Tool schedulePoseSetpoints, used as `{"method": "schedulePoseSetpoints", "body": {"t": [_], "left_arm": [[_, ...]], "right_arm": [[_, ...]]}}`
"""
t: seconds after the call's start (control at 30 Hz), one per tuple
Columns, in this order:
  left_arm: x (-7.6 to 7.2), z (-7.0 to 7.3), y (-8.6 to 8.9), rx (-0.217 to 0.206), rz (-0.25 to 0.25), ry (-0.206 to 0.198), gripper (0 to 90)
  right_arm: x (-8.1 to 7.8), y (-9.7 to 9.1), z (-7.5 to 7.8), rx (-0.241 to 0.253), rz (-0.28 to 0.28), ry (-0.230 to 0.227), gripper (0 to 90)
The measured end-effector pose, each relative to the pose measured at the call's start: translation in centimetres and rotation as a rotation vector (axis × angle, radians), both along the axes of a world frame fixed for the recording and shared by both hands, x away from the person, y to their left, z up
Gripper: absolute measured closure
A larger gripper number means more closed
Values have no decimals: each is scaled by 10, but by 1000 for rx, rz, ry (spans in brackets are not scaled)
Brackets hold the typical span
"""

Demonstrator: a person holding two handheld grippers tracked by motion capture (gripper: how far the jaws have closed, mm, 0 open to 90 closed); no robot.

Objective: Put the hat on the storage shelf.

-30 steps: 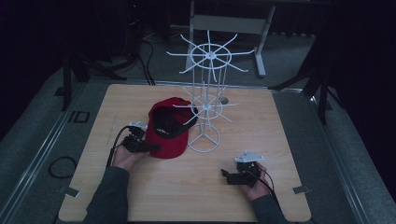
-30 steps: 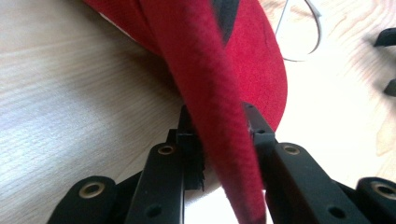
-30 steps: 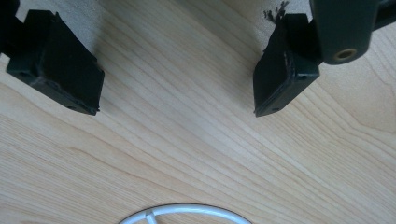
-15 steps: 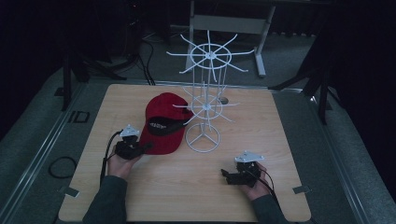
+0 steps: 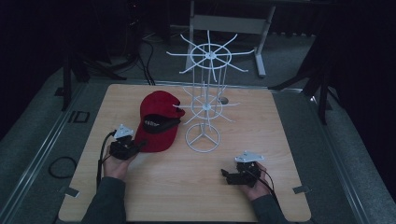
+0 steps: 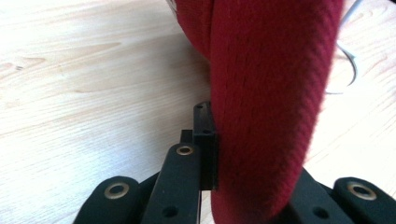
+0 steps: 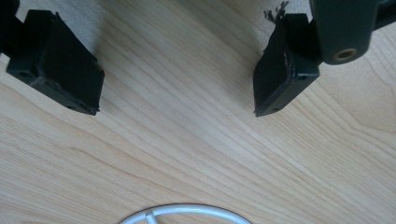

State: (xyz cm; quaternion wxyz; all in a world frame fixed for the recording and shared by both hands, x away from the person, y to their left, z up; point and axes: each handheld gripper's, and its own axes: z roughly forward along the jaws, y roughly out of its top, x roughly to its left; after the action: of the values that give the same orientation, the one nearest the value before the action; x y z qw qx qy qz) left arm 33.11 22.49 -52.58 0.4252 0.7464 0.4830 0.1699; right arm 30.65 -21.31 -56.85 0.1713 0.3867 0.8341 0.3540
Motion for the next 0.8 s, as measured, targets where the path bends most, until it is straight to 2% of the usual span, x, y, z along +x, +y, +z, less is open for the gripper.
{"method": "schedulePoseSetpoints", "body": {"t": [0.23,0.8], "left_arm": [[-4,10,6,-8,40,-33,856],[-12,30,14,-22,75,-90,855]], "right_arm": [[0,0,0,0,1,0,164],[0,0,0,0,0,-1,163]]}}
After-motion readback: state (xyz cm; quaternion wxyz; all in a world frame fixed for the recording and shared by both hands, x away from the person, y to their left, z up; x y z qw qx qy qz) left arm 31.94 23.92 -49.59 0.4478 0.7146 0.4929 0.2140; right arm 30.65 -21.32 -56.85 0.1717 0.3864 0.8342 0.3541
